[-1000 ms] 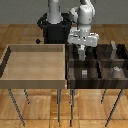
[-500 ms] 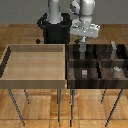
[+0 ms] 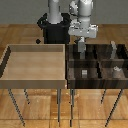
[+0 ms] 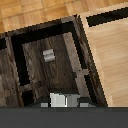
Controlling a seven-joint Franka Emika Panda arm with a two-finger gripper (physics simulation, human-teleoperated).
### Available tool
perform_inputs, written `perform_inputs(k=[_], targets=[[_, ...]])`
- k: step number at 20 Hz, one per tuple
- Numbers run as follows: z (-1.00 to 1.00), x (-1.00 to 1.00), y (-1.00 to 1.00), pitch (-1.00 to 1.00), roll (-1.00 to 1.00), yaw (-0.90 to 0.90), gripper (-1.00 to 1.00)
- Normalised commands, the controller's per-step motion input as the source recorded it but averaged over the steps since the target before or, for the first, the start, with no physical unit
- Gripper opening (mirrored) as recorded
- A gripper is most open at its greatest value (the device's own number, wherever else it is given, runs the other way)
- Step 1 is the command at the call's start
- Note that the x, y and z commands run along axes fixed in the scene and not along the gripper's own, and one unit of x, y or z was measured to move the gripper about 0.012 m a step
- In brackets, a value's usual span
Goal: Place the milk carton into the appropriate compartment.
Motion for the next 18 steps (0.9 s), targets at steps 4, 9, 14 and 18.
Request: perform_inputs(k=[4,9,14,18], targets=[[-0.75,-0.04,0.00,0.00,0.00,0.00,-1.00],[0.00,-0.60,0.00,0.00,0.00,0.00,-1.00],[-0.27,-0.60,0.00,0.00,0.00,0.00,-1.00],[-1.00,0.00,0.00,0.00,0.00,0.00,-1.00]])
